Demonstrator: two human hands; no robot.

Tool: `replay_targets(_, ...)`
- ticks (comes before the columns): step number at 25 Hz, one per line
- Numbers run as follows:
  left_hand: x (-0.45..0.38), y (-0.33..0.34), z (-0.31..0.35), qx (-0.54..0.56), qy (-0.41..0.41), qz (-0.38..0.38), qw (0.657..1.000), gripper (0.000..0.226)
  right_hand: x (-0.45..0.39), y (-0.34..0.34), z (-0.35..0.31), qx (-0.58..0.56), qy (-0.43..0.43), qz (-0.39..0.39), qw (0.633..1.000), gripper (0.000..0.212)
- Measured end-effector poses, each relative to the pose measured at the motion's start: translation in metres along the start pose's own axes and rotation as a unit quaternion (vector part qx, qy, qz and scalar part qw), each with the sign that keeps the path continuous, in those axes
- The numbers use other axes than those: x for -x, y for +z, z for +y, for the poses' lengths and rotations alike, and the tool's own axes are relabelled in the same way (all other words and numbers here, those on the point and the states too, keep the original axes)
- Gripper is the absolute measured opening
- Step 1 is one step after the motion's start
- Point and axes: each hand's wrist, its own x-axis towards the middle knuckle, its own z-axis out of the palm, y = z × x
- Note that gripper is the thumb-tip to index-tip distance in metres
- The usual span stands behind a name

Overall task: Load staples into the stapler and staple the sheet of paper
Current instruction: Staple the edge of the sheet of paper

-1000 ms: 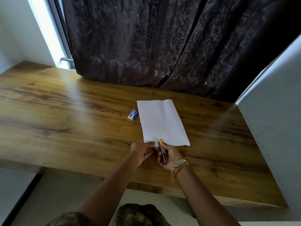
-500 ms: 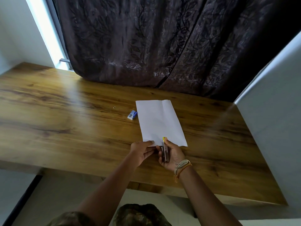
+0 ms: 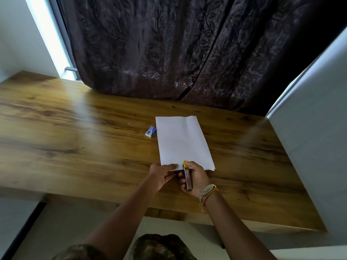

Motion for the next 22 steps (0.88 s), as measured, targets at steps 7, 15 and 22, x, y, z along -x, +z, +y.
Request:
replay_targets(7, 0.001, -0.003, -0.001, 0.003, 0.006, -0.020, 1.000, 0.046, -0.003, 0.011, 0.004, 0.020, 0.001, 0.021, 1.000, 0.058)
replay_targets(15, 0.004, -0.002, 0.002, 0.014, -0.003, -0.011, 1.000, 0.045, -0.008, 0.014, 0.004, -0.020, -0.033, 0.038, 0.999, 0.042)
replay_targets(22, -0.002, -0.002, 0.004, 0.003, -0.024, 0.009, 1.000, 0.046, -0.017, 0.023, 0.001, -0.035, -0.057, 0.032, 0.997, 0.043)
